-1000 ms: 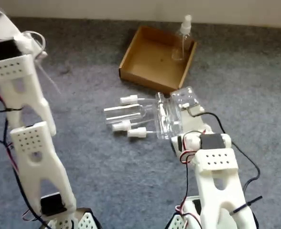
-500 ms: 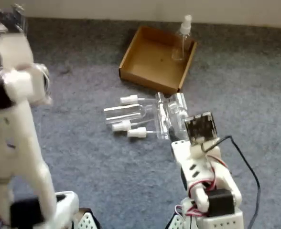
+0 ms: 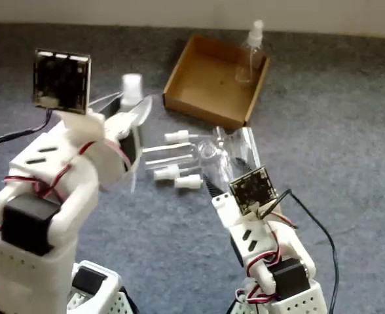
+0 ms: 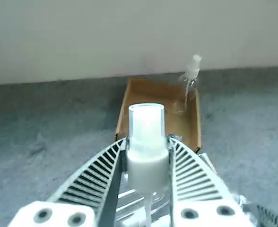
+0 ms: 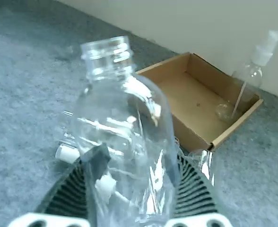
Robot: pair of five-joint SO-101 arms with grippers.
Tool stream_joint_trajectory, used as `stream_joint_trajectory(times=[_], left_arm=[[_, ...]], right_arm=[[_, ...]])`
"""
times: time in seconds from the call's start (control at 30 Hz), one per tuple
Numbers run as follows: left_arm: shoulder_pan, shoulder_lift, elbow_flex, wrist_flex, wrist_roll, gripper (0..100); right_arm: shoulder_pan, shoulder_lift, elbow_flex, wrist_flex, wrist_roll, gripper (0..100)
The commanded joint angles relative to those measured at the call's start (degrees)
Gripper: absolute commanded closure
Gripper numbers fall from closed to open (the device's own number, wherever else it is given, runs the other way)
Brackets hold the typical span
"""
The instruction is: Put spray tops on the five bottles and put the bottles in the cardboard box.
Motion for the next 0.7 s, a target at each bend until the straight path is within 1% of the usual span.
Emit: stream_joint_trajectory(times=[0.0,0.17,0.23,0.3,0.37,0.57,0.67], left_arm=[[2.07,-3.82,5.93,-16.79,5.45,100],[2.24,-8.75,11.03,-30.42,6.68,100],[2.24,-9.63,12.0,-33.05,11.69,100],[2.24,-9.89,12.0,-33.41,15.65,100],[3.12,-9.89,12.18,-33.49,17.67,100],[6.55,-9.89,12.35,-33.58,18.37,100],[6.55,-9.71,12.7,-33.41,18.29,100]], right_arm=[[-1.98,0.13,-0.31,-1.54,-3.25,99.4],[-2.86,0.13,-0.22,-1.45,-3.78,99.4],[-4.79,0.13,-0.04,-1.36,-3.78,99.4],[-5.93,0.13,1.45,-1.54,-3.78,99.4],[-6.02,0.04,2.51,-1.54,-3.78,99.4],[-6.11,0.04,2.77,-1.54,-3.87,99.4],[-6.29,0.04,2.68,-1.54,-4.4,99.4]])
